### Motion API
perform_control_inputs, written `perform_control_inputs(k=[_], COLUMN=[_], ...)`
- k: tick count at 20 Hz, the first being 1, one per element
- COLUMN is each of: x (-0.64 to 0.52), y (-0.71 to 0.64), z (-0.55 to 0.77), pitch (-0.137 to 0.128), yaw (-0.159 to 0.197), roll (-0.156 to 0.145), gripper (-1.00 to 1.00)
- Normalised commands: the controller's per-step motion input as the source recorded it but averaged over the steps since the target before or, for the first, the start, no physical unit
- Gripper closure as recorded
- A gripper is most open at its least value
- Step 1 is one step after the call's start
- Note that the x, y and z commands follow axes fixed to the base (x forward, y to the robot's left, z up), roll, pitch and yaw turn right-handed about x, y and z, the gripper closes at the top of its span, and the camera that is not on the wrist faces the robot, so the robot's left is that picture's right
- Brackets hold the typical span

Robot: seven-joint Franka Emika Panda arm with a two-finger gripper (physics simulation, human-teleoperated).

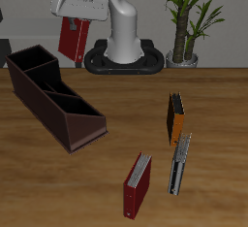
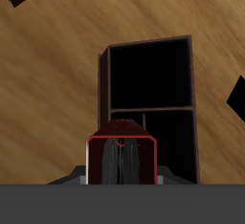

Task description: Place the left red book into the right desk caddy's front compartment

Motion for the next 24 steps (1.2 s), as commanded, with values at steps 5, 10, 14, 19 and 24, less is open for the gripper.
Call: perform_control_inputs(k=[5, 10, 14, 19, 24], x=[0.07, 0.00, 0.05, 0.03, 0.01], y=[0.00, -0.03, -0.05, -0.06, -0.04], z=[-0.19, -0.11, -0.12, -0.19, -0.13], pitch=[0.029, 0.007, 0.011, 0.020, 0.015], yaw=[0.016, 0.008, 0.006, 0.010, -0.008], roll=[0.012, -0.002, -0.006, -0.016, -0.012], gripper=[1.00, 1.00, 1.00, 1.00, 1.00])
